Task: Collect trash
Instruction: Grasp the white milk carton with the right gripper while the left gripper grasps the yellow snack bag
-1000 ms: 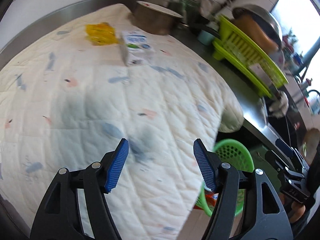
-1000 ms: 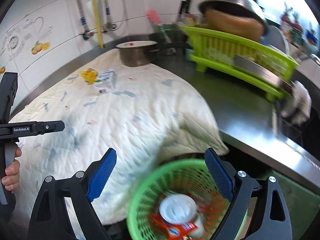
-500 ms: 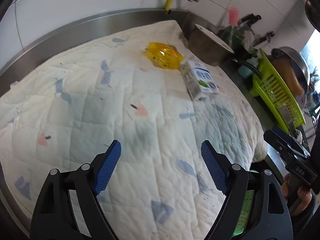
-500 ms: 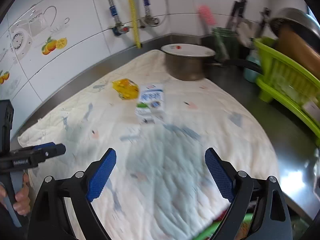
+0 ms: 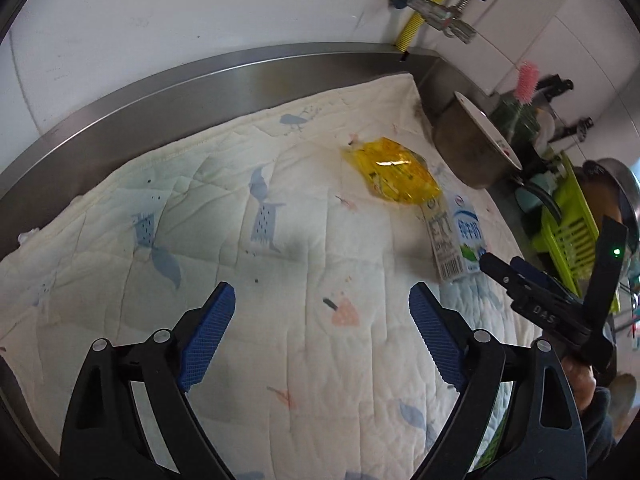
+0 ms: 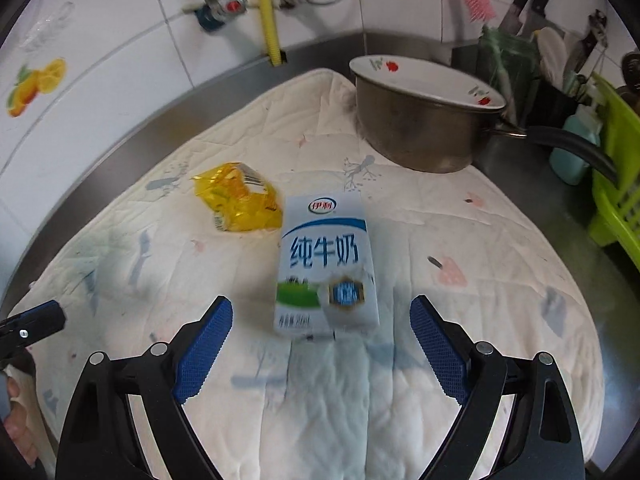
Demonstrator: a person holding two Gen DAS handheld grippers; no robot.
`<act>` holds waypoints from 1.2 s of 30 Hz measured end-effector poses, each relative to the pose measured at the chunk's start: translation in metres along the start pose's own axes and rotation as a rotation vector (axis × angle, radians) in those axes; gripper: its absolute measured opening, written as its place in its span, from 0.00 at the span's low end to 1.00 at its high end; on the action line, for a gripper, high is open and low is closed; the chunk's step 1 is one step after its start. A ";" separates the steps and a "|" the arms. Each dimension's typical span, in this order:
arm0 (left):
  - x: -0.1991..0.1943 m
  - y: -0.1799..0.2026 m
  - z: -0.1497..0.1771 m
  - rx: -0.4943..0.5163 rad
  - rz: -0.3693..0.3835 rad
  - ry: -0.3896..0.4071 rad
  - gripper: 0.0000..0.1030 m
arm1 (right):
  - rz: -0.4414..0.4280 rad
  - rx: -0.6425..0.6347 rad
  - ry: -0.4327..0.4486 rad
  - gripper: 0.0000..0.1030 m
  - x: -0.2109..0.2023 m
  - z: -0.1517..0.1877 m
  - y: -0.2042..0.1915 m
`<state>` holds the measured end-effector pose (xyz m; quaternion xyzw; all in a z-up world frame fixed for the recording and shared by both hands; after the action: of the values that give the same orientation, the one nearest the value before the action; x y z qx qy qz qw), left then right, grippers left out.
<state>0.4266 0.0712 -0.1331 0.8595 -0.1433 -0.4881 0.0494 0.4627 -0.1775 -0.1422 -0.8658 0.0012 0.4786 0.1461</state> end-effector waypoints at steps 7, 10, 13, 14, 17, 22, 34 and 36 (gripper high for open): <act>0.021 -0.006 -0.029 -0.095 0.052 -0.008 0.85 | 0.036 0.009 -0.041 0.84 0.041 -0.014 0.002; 0.027 0.000 -0.043 -0.107 0.057 -0.002 0.86 | 0.046 0.004 -0.047 0.76 0.047 -0.016 0.001; 0.033 0.009 -0.055 -0.113 0.068 0.002 0.88 | 0.045 -0.001 -0.086 0.65 0.055 -0.013 0.002; 0.038 0.013 -0.059 -0.122 0.078 -0.002 0.88 | 0.044 -0.002 -0.088 0.62 0.056 -0.012 0.003; 0.052 0.019 -0.070 -0.156 0.107 -0.022 0.88 | 0.037 0.003 -0.074 0.61 0.051 -0.010 0.004; 0.074 0.029 -0.086 -0.200 0.145 -0.042 0.91 | 0.017 -0.002 -0.053 0.61 0.029 0.004 0.008; 0.134 0.053 -0.113 -0.271 0.156 -0.096 0.94 | 0.012 -0.049 0.055 0.61 -0.059 0.066 0.039; 0.142 0.055 -0.115 -0.283 0.143 -0.100 0.94 | 0.011 -0.028 0.061 0.61 -0.069 0.075 0.046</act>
<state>0.5821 -0.0293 -0.1782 0.8061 -0.1361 -0.5410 0.1974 0.3567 -0.2120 -0.1335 -0.8820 0.0038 0.4526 0.1313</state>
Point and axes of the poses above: each gripper's, at about its wrist camera, not at the fingertips, and x roughly the way its jaws point, y to its right, z to its underside, the point moved 5 cm from there along x, roughly the way its jaws point, and after that the axes turned 13 degrees about x, right-handed, at the moved point
